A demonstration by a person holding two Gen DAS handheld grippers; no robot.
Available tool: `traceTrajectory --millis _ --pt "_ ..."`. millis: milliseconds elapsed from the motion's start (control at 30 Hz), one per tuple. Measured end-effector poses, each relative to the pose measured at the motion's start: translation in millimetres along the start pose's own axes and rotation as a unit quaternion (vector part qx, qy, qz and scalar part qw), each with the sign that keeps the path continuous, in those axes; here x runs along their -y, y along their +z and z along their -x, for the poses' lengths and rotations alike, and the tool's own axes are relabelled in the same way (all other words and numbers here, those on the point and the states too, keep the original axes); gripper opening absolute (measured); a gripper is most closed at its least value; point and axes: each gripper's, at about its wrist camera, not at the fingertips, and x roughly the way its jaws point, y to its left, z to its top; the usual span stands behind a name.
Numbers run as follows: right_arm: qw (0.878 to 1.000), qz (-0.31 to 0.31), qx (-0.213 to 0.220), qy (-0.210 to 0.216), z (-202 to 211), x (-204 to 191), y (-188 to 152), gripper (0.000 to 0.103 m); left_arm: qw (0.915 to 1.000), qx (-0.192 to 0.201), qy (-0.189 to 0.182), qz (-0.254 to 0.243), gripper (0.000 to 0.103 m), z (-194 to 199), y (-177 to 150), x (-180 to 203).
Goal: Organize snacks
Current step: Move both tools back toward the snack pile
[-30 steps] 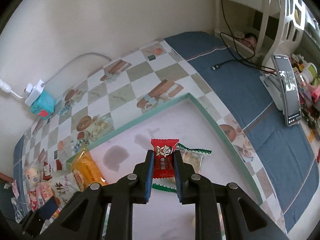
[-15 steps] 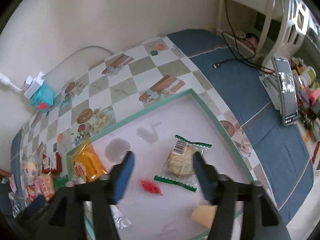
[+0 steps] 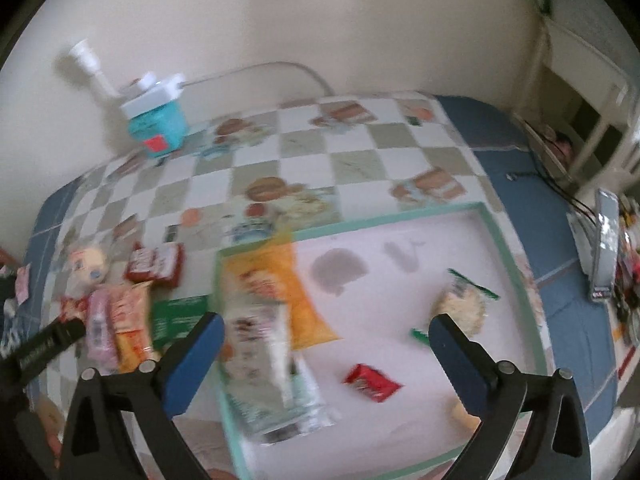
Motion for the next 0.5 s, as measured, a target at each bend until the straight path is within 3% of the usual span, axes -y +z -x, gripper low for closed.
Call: traceTrajectory --millis 133,300,500 --pt "0.999 0.015 0.002 0.052 5 -27 -3 0.103 0.9991 0.007 0.008 0.04 0.096 3 9 -33" --pt "0.999 0.043 0.008 0.03 7 -57 -8 0.103 0.9968 0.003 0.012 0.079 0.096 -2 18 -65" --pt "0.998 0.051 -0.01 0.033 -4 -85 -11 0.103 0.9939 -0.012 0.016 0.109 0.096 -10 23 -93"
